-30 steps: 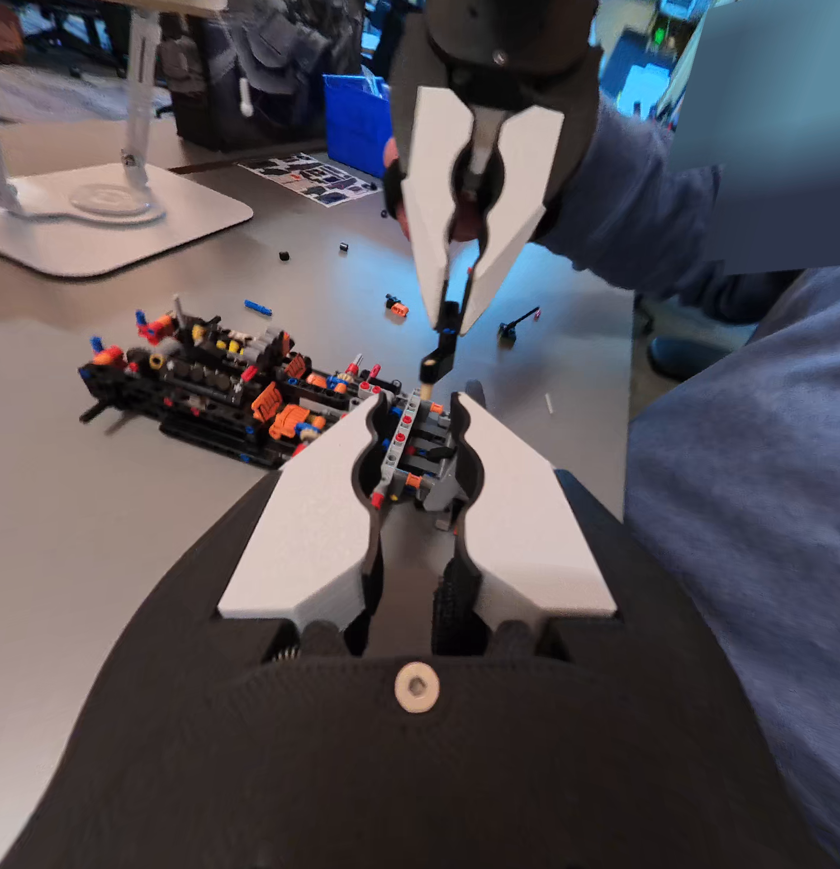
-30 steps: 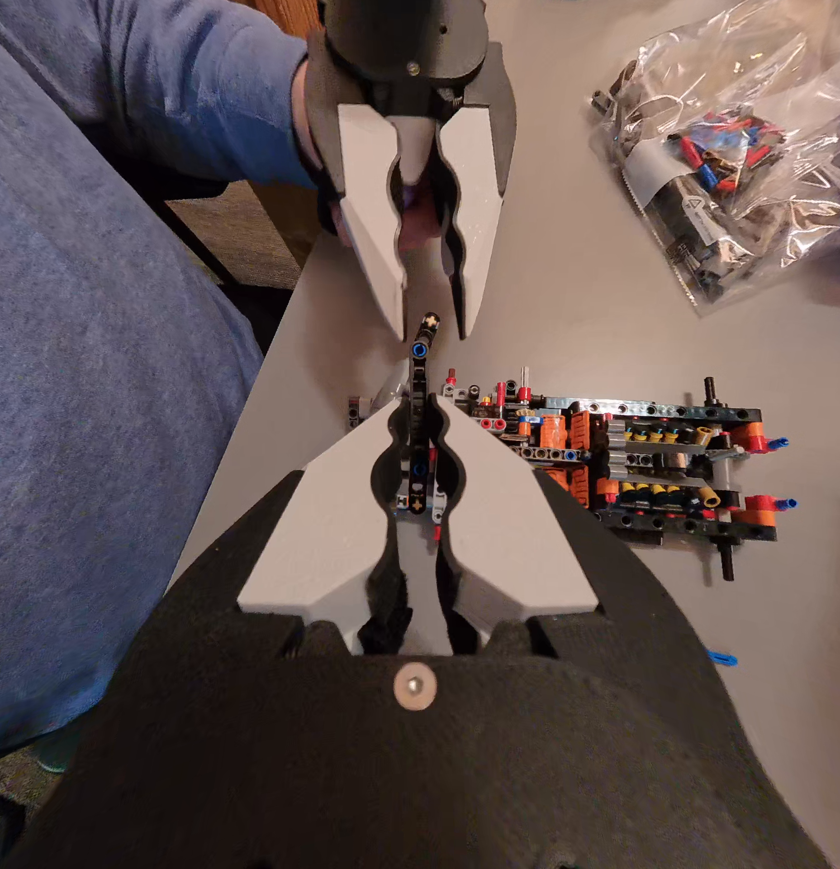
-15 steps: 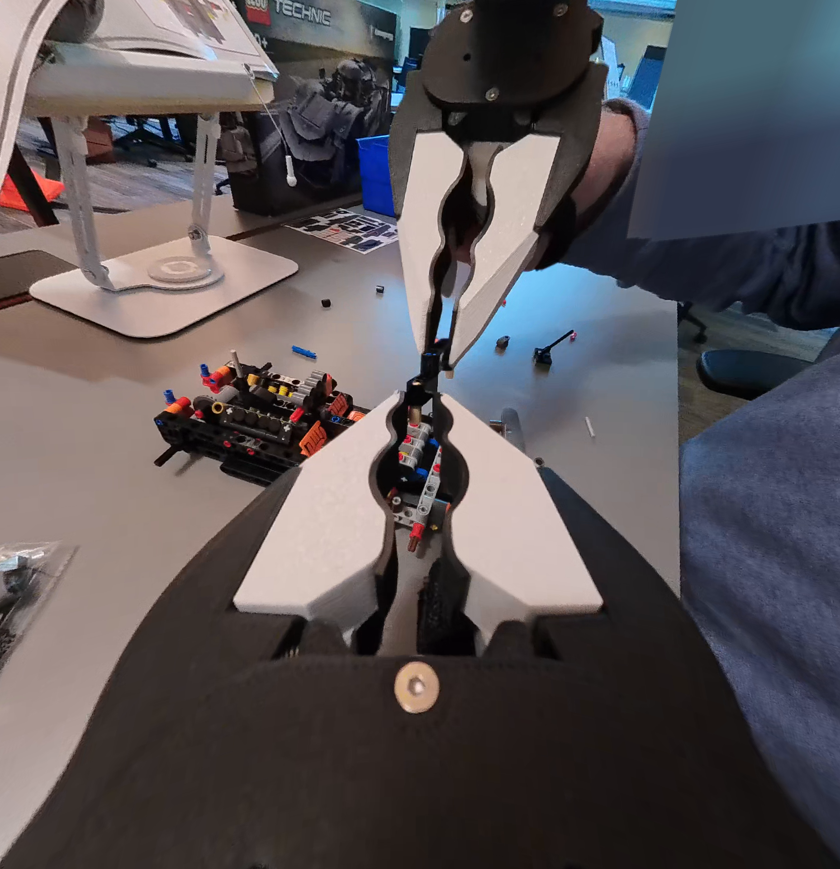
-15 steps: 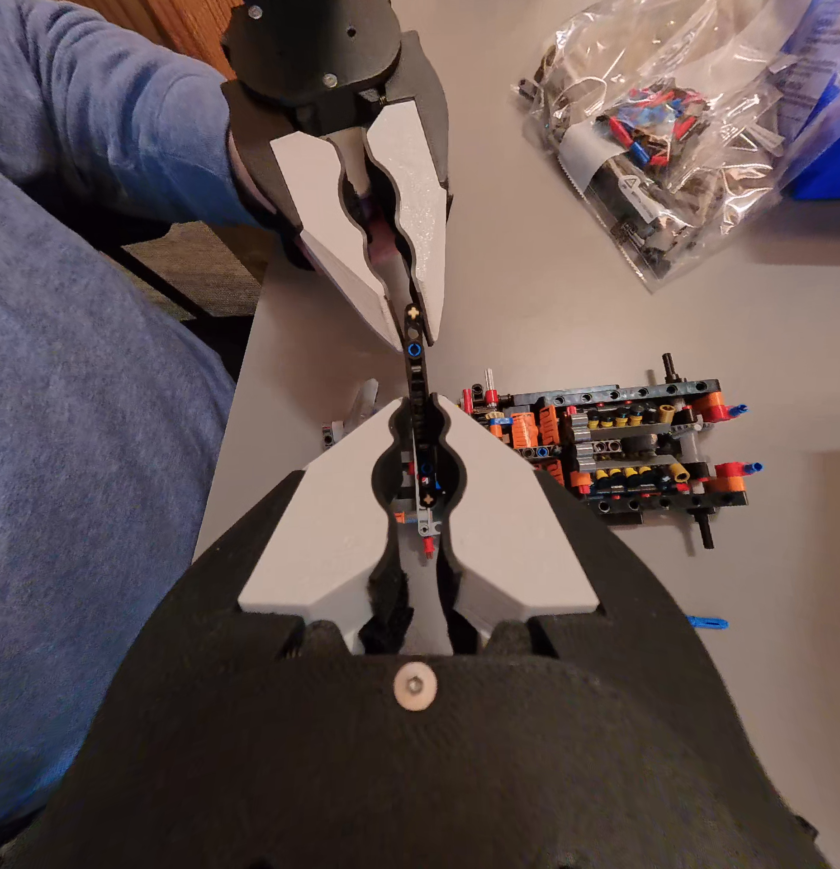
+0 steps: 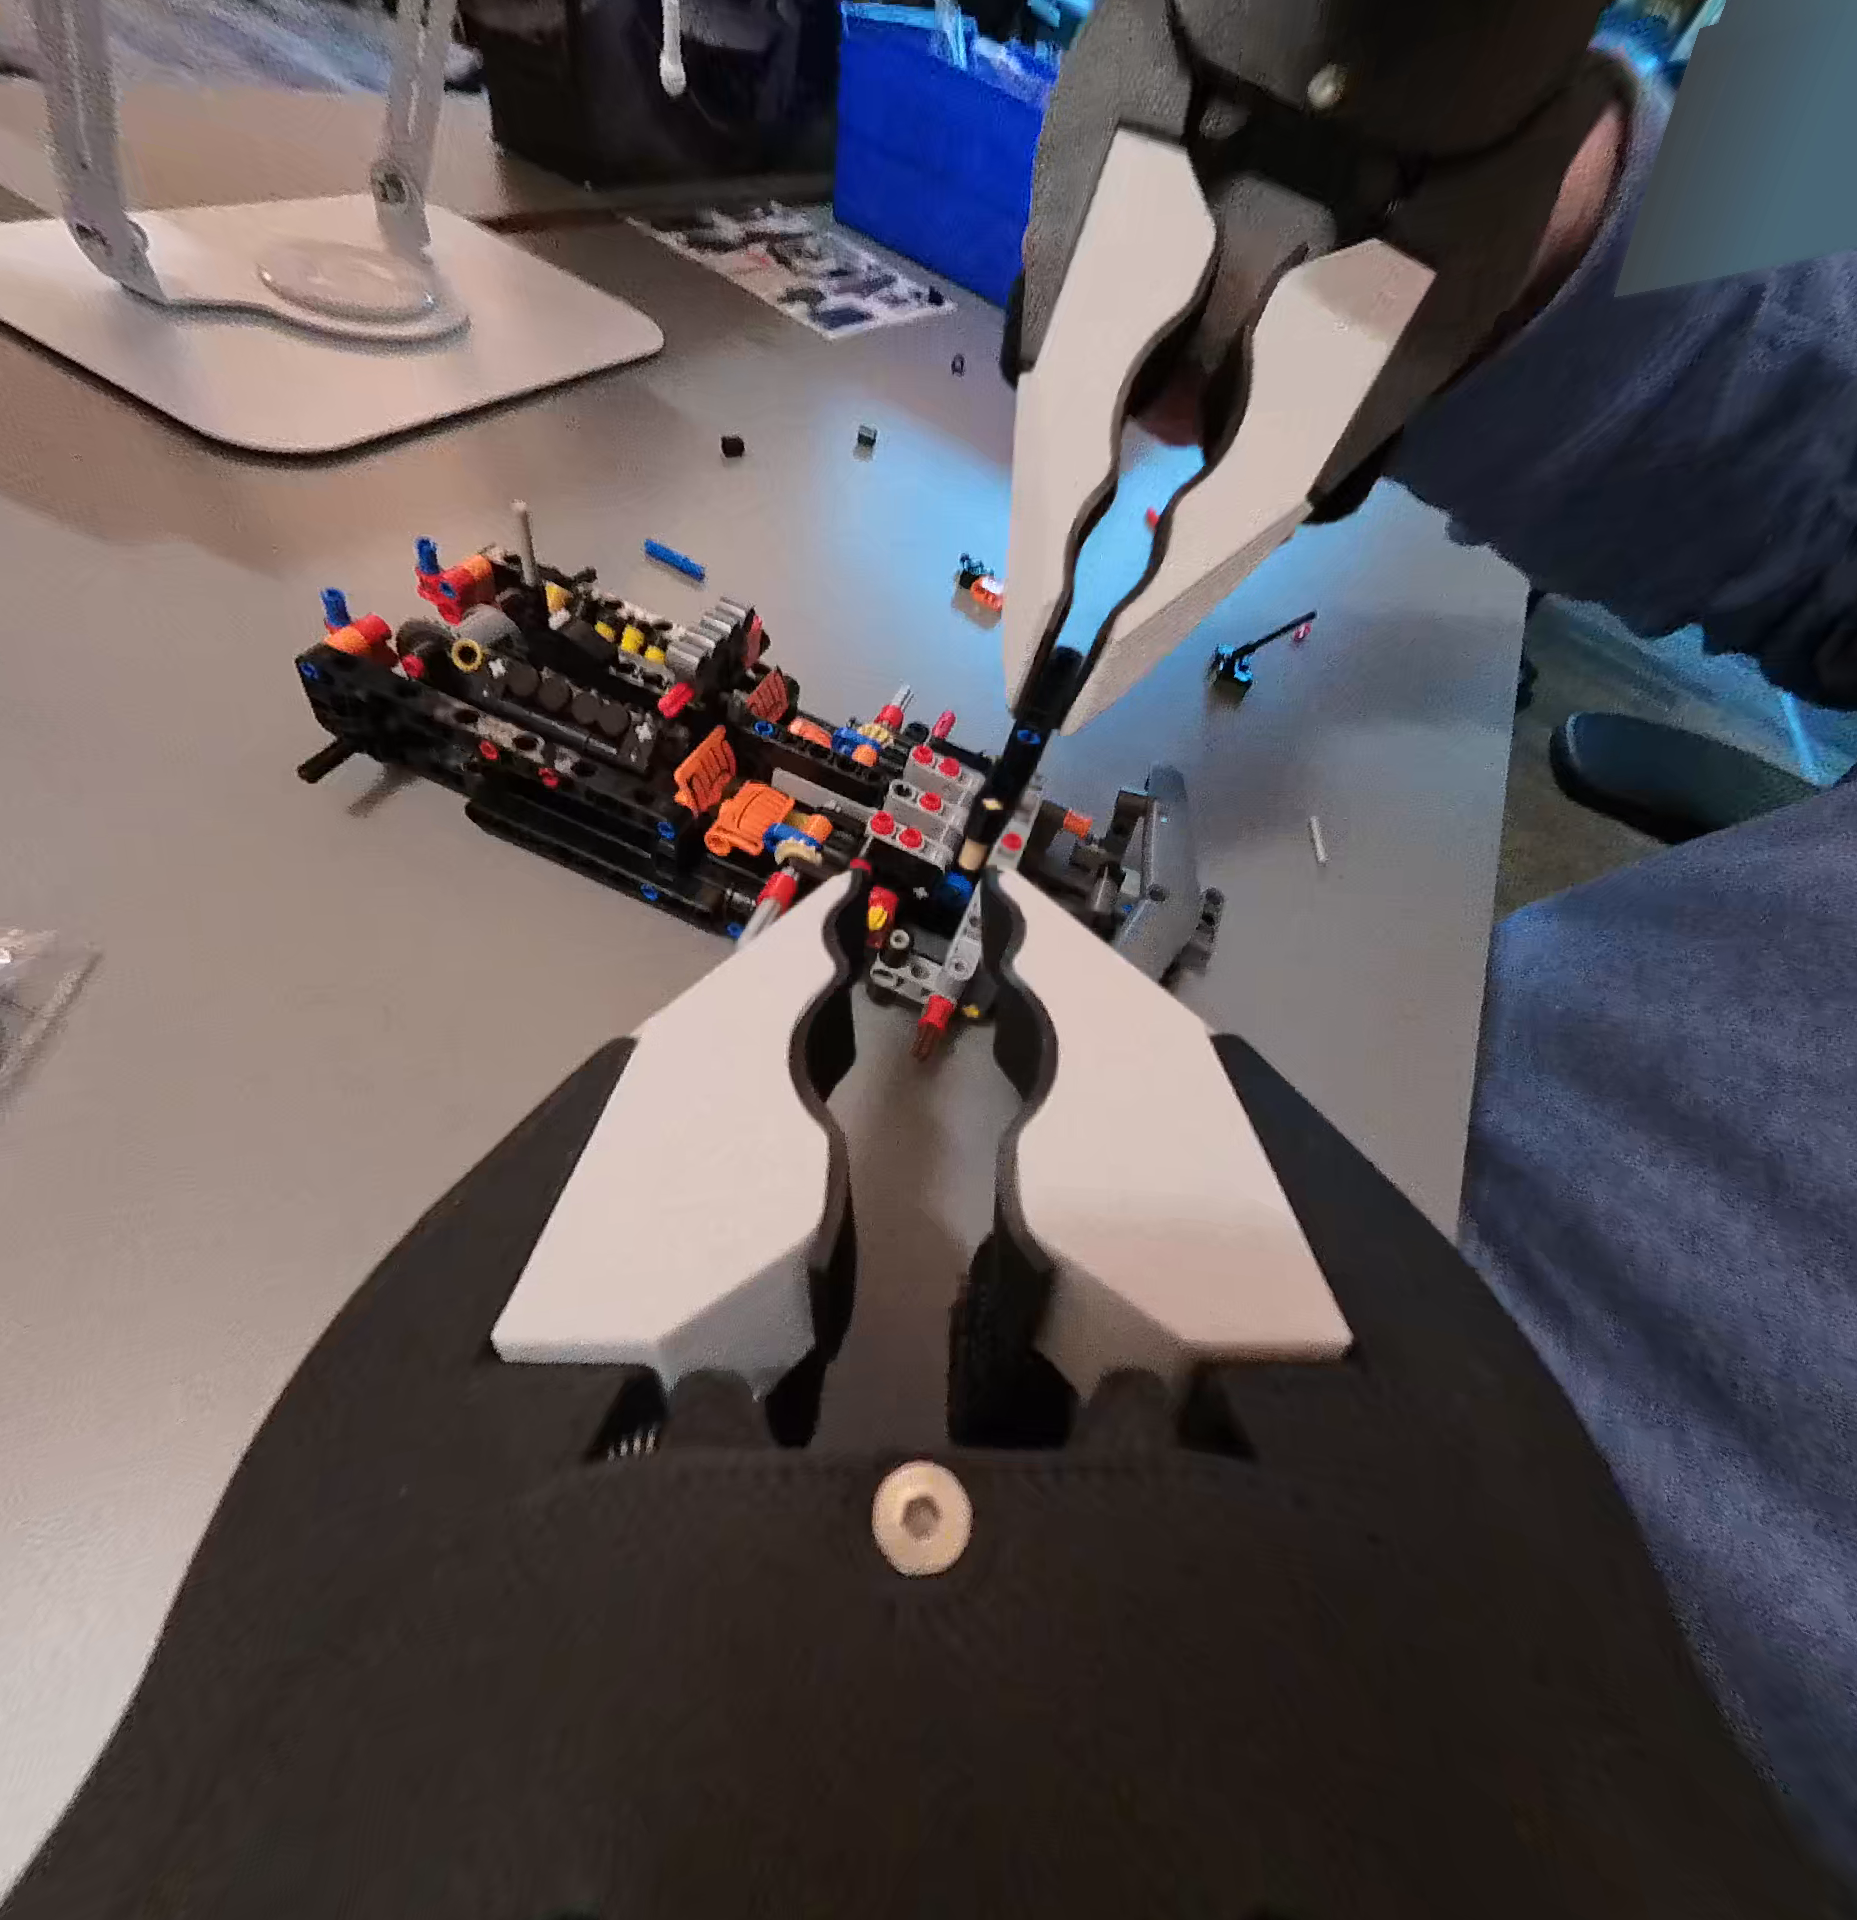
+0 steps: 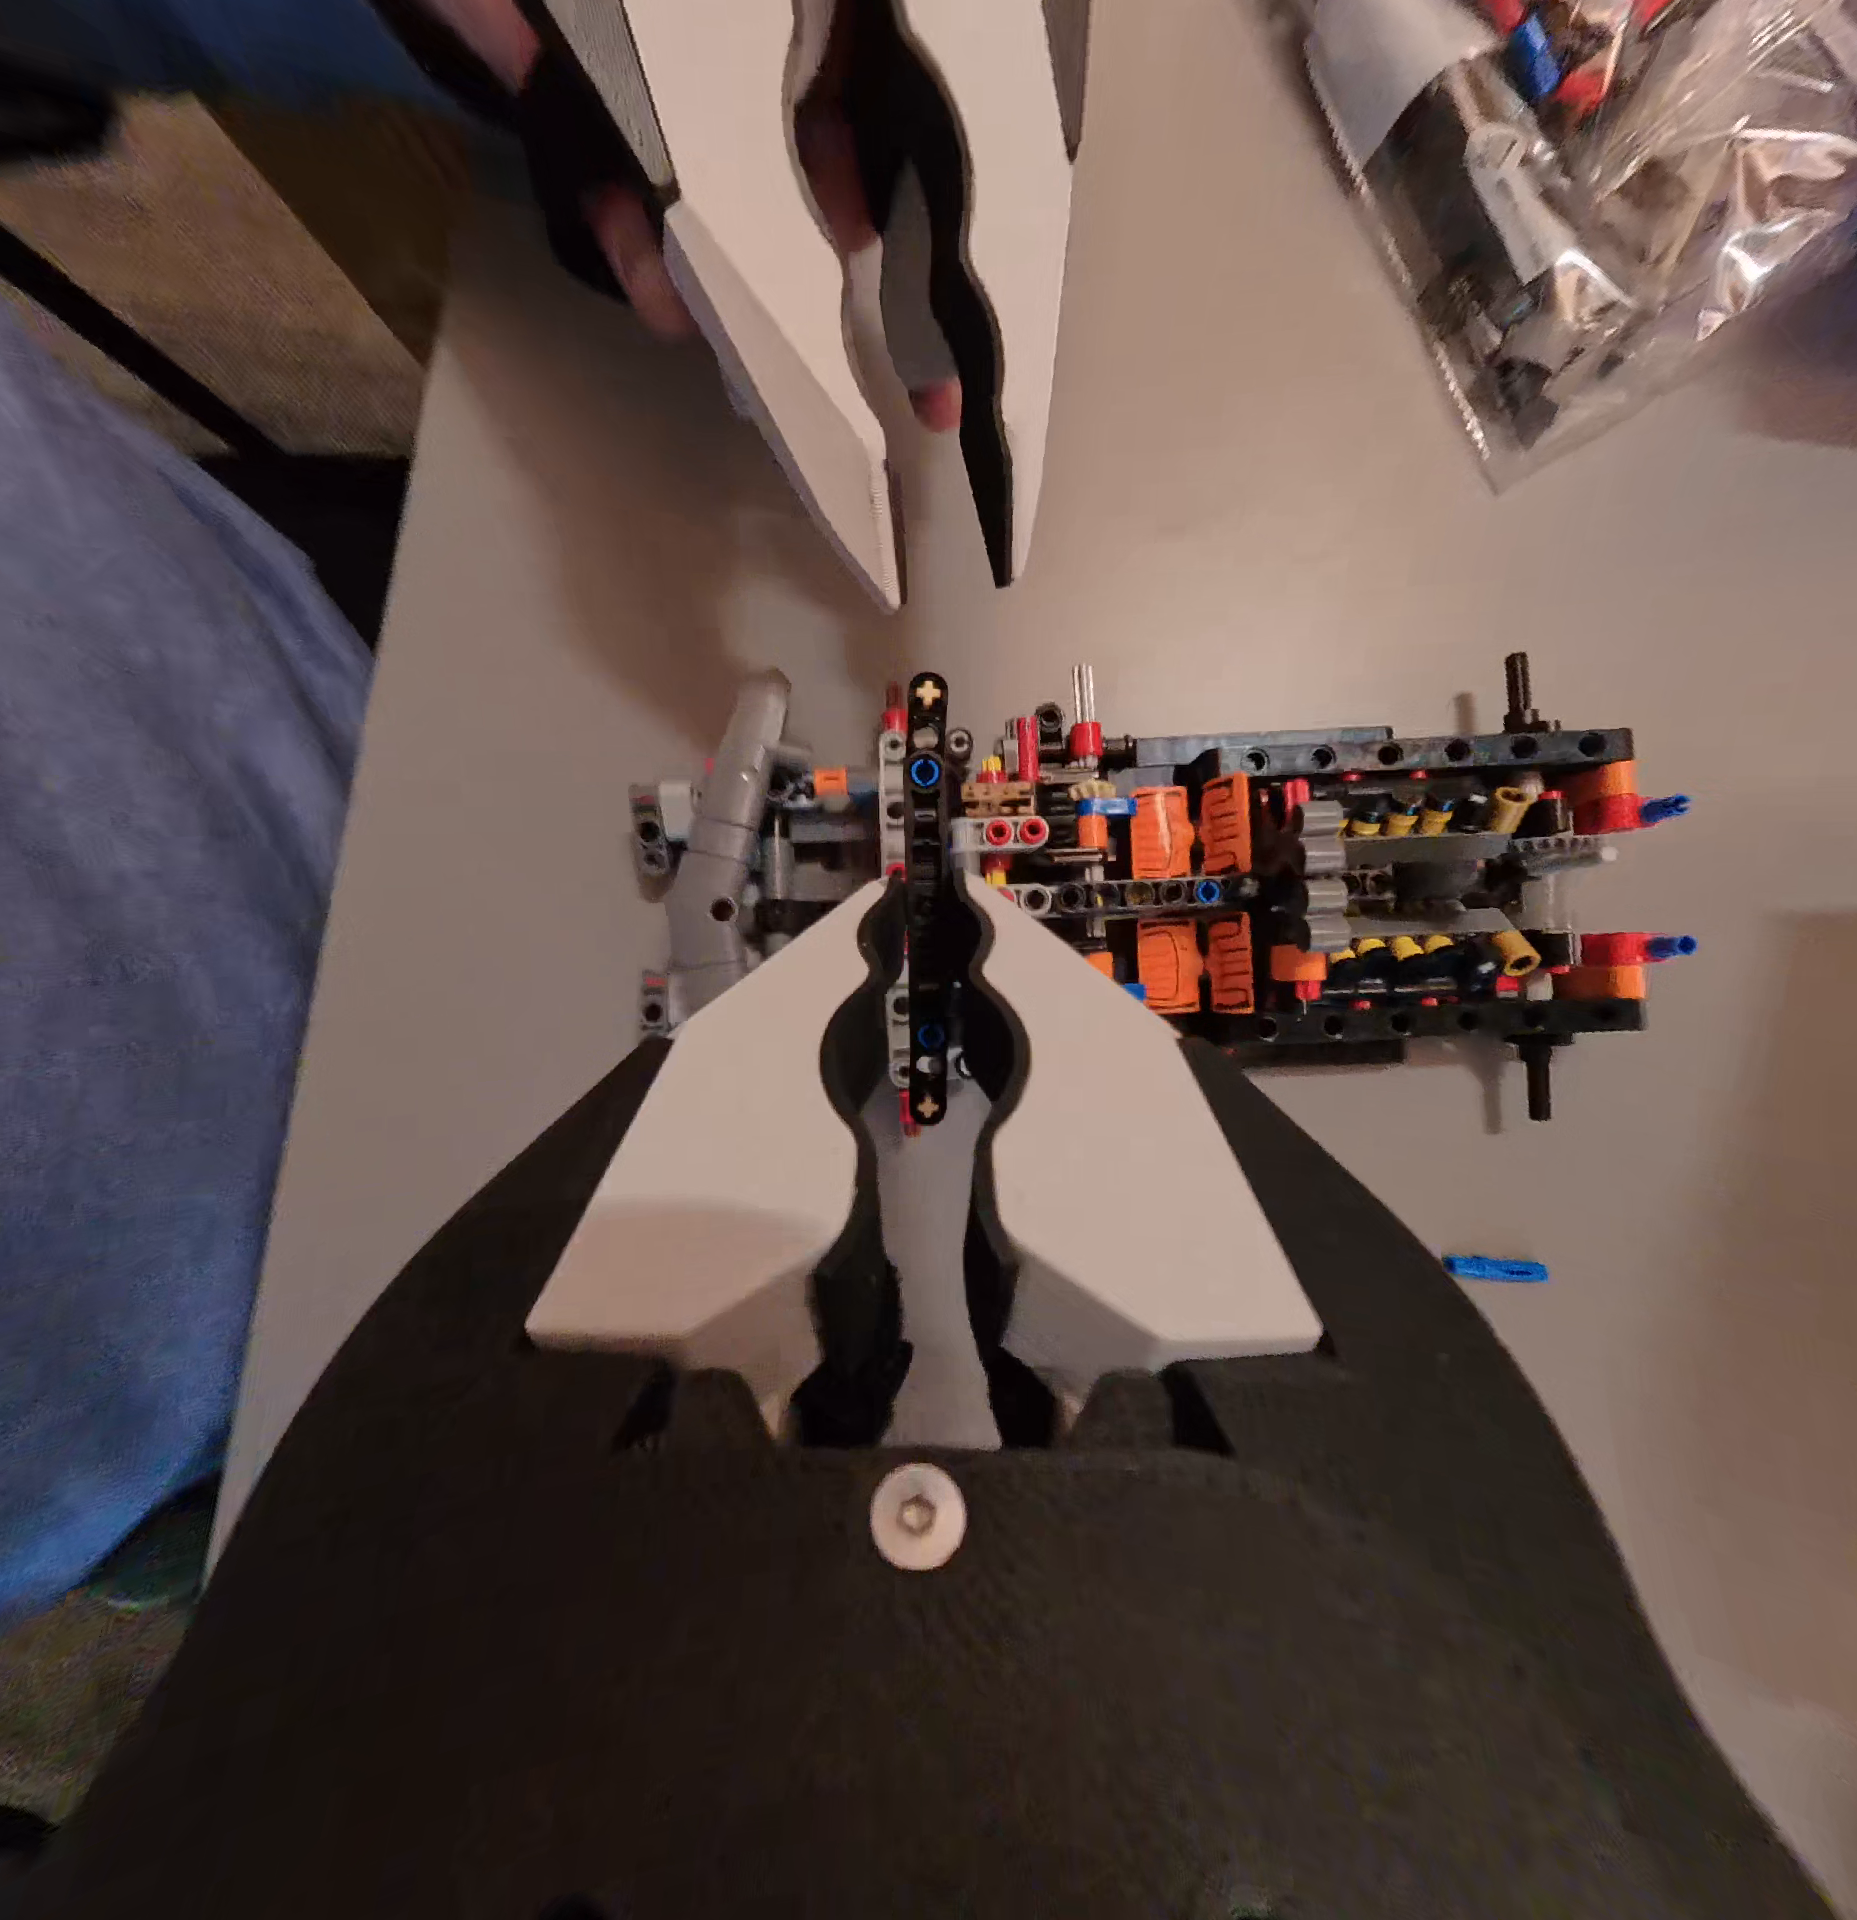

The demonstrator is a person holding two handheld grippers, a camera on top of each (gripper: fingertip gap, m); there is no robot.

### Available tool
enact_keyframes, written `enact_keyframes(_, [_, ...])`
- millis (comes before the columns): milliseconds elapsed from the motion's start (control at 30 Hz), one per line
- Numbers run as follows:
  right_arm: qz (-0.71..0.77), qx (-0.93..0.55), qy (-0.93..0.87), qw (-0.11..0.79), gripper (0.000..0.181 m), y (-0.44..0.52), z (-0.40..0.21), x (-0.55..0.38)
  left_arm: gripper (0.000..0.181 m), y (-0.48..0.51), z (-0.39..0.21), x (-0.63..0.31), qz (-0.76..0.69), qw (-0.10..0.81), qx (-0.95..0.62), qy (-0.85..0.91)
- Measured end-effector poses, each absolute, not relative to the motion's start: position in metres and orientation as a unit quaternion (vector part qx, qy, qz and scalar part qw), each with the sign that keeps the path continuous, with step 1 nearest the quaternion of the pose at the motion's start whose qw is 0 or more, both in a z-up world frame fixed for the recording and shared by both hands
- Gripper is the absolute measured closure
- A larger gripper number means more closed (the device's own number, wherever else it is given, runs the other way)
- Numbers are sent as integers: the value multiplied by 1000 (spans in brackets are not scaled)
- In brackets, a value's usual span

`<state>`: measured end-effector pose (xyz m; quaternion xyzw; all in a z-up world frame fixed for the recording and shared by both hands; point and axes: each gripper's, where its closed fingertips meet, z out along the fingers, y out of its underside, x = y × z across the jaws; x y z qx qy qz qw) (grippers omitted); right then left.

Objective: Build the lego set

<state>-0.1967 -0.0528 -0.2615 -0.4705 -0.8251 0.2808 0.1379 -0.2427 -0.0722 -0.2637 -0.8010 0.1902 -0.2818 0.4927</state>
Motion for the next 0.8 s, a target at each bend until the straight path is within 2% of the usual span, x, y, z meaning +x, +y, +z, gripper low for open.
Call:
enact_keyframes(233, [203, -448, -858, 151, 176, -52, -279, -196, 159, -70, -288, -243, -308, 427, -836, 155])
enact_keyframes(500, [194, -447, -859, 154, 176, -54, -287, -199, 154, -67, -294, -240, -343, 395, -842, 130])
enact_keyframes(800, [195, -451, -861, 128, 176, -54, -298, -201, 170, -66, -295, -231, -328, 392, -842, 172])
